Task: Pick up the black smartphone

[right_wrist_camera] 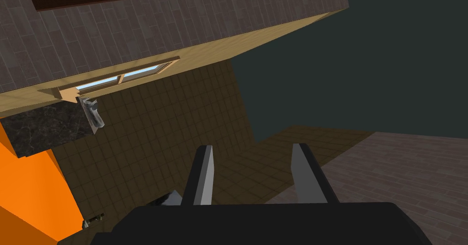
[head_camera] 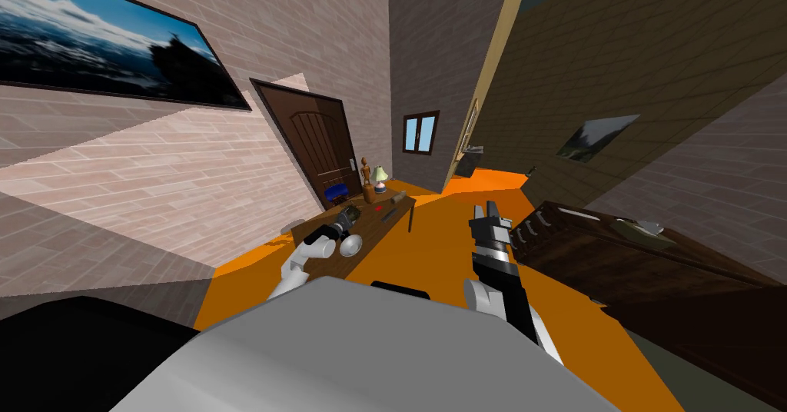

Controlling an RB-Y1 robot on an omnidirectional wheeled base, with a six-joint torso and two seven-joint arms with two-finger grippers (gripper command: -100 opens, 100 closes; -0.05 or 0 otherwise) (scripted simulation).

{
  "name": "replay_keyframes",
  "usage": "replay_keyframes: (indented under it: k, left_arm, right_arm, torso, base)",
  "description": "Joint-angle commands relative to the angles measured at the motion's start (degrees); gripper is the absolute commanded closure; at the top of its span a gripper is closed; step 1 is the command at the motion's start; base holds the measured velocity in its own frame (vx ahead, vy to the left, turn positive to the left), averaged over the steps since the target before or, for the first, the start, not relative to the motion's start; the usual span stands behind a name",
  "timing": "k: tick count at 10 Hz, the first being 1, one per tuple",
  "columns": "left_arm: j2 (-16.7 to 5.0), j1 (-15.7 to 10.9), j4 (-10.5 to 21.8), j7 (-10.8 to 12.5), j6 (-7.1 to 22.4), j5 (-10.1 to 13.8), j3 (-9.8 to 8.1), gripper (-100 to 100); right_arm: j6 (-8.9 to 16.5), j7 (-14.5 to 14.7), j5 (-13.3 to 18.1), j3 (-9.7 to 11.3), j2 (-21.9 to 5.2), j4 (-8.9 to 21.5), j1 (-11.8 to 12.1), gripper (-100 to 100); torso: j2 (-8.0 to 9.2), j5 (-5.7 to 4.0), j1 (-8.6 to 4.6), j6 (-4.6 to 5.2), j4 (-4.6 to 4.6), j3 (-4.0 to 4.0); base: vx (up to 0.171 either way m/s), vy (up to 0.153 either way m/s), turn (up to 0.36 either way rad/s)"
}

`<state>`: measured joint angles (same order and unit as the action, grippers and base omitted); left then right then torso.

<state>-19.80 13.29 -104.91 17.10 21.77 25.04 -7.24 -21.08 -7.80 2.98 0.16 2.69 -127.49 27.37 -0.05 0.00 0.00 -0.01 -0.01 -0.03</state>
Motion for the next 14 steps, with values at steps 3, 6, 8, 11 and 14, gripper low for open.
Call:
replay_keyframes:
  k: [3, 6, 8, 11, 14]
  left_arm:
    - [-1.4, -1.6, 3.2, 2.3, 5.7, 2.2, -0.89, -100]
    - [-3.0, -3.7, 7.4, 5.3, 10.8, 5.0, -2.16, -100]
    - [-3.9, -4.8, 9.5, 6.8, 13.8, 6.4, -2.78, -100]
    - [-4.7, -5.9, 11.7, 8.2, 19.0, 7.8, -3.40, -100]
    - [-6.5, -8.0, 16.0, 11.0, 24.0, 10.4, -4.59, -100]
  right_arm:
    - [0.0, 0.0, 0.0, 0.0, 0.0, 0.0, 0.0, 0]
    - [0.0, 0.0, 0.0, 0.0, 0.0, 0.0, 0.0, 0]
    - [0.0, 0.0, 0.0, 0.0, 0.0, 0.0, 0.0, 0]
    - [0.0, 0.0, 0.0, 0.0, 0.0, 0.0, 0.0, 0]
    - [0.0, 0.0, 0.0, 0.0, 0.0, 0.0, 0.0, 0]
  torso:
    - [-0.02, 0.00, 0.02, 0.00, -0.01, -0.01]
    - [-0.01, 0.00, 0.01, -0.02, -0.01, -0.01]
    - [-0.02, 0.00, 0.00, -0.01, -0.01, -0.01]
    - [-0.02, 0.00, 0.01, -0.01, -0.01, -0.01]
    - [0.00, 0.00, 0.00, -0.02, 0.00, 0.00]
  base:
    - [0.015, 0.003, -0.045]
    - [0.016, 0.003, -0.047]
    - [0.015, 0.002, -0.044]
    - [0.015, 0.003, -0.033]
    - [0.013, 0.002, -0.047]
